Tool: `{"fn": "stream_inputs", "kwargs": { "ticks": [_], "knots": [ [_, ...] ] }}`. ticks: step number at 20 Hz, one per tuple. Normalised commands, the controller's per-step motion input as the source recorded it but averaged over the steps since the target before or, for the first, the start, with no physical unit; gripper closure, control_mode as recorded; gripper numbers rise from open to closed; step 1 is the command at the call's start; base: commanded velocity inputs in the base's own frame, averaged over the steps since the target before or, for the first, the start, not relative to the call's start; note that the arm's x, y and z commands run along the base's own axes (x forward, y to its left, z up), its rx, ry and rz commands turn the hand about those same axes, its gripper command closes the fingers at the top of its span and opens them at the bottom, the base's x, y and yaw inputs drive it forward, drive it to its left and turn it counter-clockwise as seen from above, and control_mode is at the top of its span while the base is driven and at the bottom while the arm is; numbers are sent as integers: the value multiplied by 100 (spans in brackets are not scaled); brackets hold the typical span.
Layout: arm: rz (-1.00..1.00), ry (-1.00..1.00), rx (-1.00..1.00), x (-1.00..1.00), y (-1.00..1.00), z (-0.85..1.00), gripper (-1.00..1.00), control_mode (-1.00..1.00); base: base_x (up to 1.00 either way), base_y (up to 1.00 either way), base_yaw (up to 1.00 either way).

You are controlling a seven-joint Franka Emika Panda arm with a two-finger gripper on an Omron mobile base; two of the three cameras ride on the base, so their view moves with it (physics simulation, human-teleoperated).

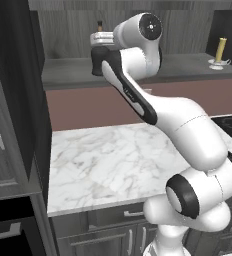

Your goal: Get the candle and the liquor from the cabinet and move them to the dining counter.

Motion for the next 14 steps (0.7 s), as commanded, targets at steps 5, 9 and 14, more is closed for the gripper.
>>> {"fn": "stream_inputs", "kwargs": {
  "ticks": [5, 9, 14],
  "knots": [
    [0, 6, 10, 31, 0, 0, -100, -100, 0, 0, 0],
    [0, 5, 2, 25, 5, 0, -100, -100, 0, 0, 0],
    [0, 3, 0, 18, 16, 0, -100, -100, 0, 0, 0]
  ]
}}
